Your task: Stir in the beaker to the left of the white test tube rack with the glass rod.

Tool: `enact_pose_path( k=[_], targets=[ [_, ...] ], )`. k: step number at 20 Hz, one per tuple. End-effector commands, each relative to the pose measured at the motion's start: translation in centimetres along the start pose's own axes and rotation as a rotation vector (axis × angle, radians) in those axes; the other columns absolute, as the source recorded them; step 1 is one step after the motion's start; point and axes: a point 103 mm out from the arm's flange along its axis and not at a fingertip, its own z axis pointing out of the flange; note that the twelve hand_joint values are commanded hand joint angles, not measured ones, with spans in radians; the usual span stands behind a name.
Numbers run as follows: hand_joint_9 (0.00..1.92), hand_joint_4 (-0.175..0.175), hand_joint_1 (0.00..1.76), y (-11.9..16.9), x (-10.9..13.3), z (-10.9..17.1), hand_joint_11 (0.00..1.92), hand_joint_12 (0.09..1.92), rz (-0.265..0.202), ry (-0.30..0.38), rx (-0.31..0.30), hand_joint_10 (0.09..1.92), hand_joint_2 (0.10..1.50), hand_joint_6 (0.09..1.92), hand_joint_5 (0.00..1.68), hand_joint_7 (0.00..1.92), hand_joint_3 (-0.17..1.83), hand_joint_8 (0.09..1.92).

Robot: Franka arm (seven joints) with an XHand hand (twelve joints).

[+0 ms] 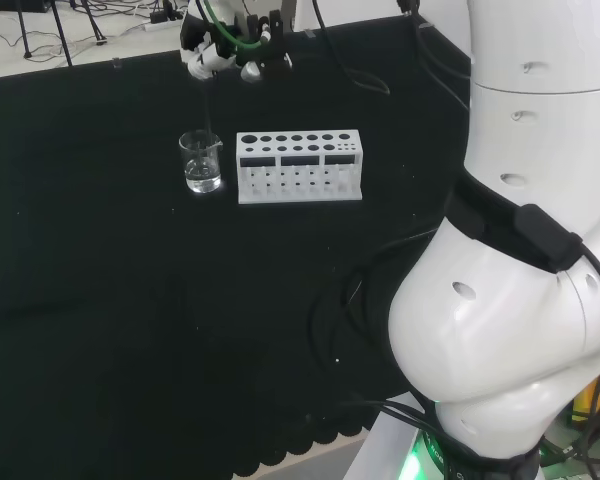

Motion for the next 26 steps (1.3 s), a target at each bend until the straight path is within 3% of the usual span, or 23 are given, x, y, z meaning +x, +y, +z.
enact_pose_path(
  k=[1,8,15,22,26],
  targets=[
    [1.57,-0.175,1.27,-0.9,2.1,0.6,1.58,0.83,-0.008,-0.008,0.018,0.98,1.14,0.75,0.94,0.97,0.0,1.33],
    [1.57,-0.175,1.27,1.6,4.0,0.5,1.58,0.83,-0.041,-0.02,0.013,0.98,1.14,0.75,0.94,0.97,0.0,1.33],
    [1.57,-0.175,1.27,3.1,2.7,0.3,1.58,0.83,-0.035,-0.022,0.006,0.98,1.14,0.75,0.94,0.97,0.0,1.33],
    [1.57,-0.175,1.27,0.9,0.3,-0.5,1.58,0.83,0.005,-0.025,0.002,0.98,1.14,0.75,0.94,0.97,0.0,1.33],
    [1.57,-0.175,1.27,-0.5,1.0,-0.3,1.58,0.83,0.01,-0.041,0.015,0.98,1.14,0.75,0.94,0.97,0.0,1.33]
  ],
)
